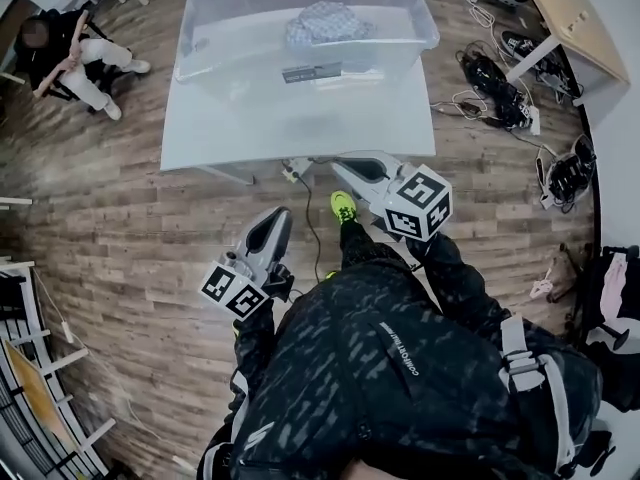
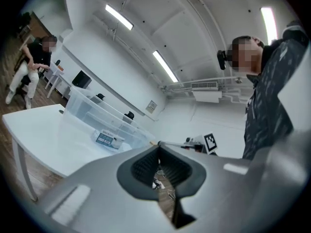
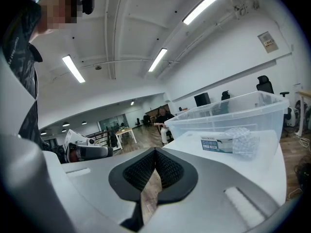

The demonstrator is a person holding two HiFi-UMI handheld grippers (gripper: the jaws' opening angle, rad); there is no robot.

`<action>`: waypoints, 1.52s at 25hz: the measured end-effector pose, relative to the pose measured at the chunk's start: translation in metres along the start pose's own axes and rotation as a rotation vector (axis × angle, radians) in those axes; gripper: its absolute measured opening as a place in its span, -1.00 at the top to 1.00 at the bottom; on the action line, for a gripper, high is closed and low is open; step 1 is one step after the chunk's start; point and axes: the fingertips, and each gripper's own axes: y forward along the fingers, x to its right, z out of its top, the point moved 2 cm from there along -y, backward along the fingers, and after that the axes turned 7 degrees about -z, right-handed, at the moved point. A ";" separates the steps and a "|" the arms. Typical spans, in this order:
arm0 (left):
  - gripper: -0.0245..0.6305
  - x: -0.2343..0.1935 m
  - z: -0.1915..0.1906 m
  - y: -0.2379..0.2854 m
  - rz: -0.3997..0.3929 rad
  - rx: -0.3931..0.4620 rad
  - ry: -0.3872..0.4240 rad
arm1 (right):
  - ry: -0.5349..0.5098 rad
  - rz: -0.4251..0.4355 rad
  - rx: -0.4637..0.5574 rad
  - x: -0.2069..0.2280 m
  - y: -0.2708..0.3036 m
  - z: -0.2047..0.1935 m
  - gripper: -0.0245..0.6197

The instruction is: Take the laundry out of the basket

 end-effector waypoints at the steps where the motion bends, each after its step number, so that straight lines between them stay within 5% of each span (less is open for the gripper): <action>1: 0.89 -0.008 0.004 0.009 0.010 -0.004 0.004 | 0.004 0.010 -0.004 0.009 0.007 0.003 0.93; 14: 0.89 -0.087 0.046 0.128 0.024 -0.021 -0.004 | 0.068 0.078 -0.007 0.119 0.067 0.051 0.93; 23: 0.89 -0.113 0.068 0.168 -0.037 -0.029 0.024 | 0.077 0.076 -0.007 0.140 0.086 0.067 0.93; 38: 0.89 -0.181 0.155 0.180 -0.132 0.037 0.056 | -0.148 -0.044 0.092 0.180 0.138 0.180 0.93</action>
